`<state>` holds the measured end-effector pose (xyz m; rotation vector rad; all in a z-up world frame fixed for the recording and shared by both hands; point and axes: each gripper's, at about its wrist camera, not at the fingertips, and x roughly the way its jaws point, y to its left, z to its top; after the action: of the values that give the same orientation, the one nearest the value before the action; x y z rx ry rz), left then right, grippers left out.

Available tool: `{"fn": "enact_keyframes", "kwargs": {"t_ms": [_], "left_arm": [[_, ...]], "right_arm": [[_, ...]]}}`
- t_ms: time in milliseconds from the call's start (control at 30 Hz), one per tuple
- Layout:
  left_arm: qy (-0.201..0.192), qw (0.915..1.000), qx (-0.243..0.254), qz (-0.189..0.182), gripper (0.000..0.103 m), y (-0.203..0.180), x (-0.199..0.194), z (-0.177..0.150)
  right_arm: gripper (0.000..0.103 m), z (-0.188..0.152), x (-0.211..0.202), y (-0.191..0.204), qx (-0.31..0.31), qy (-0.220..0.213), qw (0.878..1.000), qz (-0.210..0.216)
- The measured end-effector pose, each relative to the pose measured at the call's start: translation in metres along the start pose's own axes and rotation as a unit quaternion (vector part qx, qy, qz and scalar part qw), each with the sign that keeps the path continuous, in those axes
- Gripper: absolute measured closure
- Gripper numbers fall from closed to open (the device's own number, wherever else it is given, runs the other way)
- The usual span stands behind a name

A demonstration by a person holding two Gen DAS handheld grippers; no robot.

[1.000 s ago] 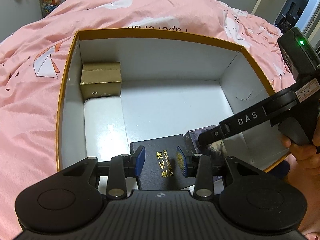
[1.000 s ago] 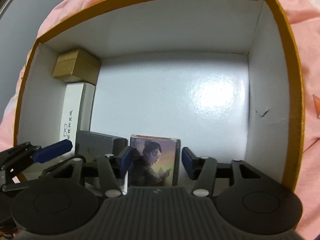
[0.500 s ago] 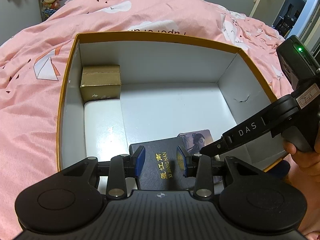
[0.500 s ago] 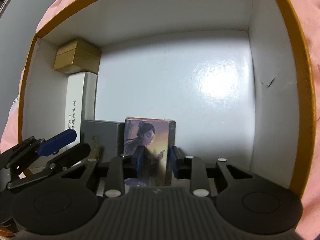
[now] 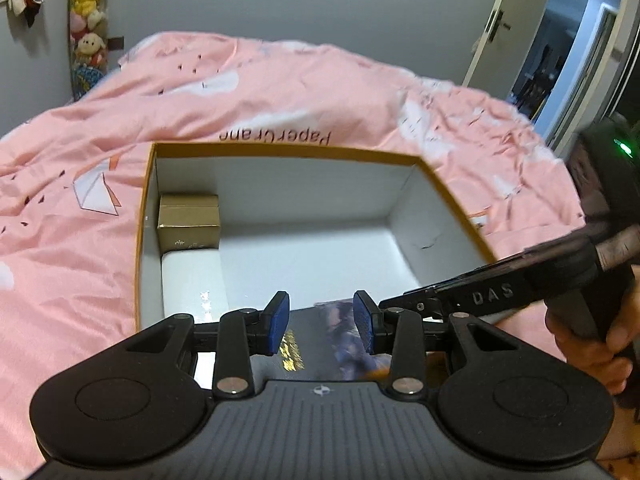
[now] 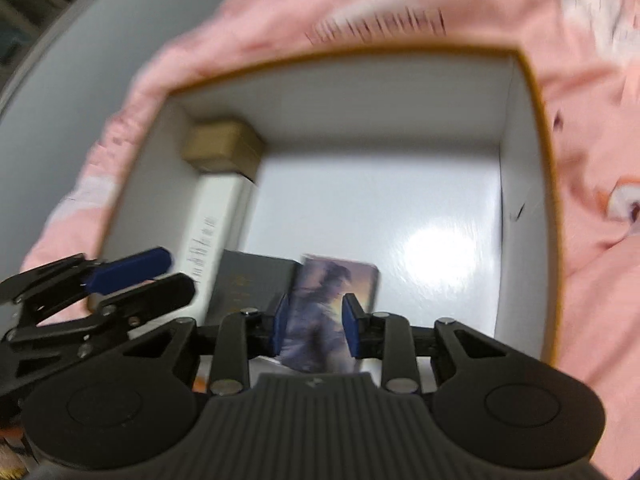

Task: Organize objects
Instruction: 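Withdraw both grippers from the orange box toward the pink wallet and plush toys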

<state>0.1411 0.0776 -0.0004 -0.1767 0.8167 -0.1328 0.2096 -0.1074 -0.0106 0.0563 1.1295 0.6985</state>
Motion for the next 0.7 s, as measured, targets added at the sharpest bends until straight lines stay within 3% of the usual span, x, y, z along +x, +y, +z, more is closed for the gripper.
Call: {"fn": "enact_keyframes", "kwargs": {"t_ms": [100,167,267,400,567,700], "left_arm": [[-0.009,0.9999,0.0,-0.009,0.059,-0.005,-0.02,-0.011],[-0.008,0.9999,0.006,-0.012,0.059,-0.008,-0.032,-0.021],[0.018,0.9996,0.014,-0.015,0.059,-0.01,-0.042,-0.04],[0.051,0.9986,0.013,0.001,0.059,-0.008,-0.047,-0.065],[0.094,0.9947,-0.041,0.005,0.058,0.011,-0.043,-0.093],[0.117,0.9887,-0.093,-0.001,0.047,0.027,-0.03,-0.105]], "right_arm": [[0.069,-0.032,-0.036,0.005,-0.03,-0.047,0.998,0.008],[0.062,-0.052,-0.05,0.014,-0.039,-0.068,0.997,0.01],[0.053,-0.077,-0.058,0.042,-0.056,-0.124,0.991,-0.001],[0.054,-0.107,-0.065,0.055,-0.06,-0.119,0.991,0.026],[0.054,-0.134,-0.046,0.073,-0.078,-0.093,0.993,-0.009],[0.054,-0.147,-0.021,0.079,-0.085,-0.071,0.993,-0.033]]}}
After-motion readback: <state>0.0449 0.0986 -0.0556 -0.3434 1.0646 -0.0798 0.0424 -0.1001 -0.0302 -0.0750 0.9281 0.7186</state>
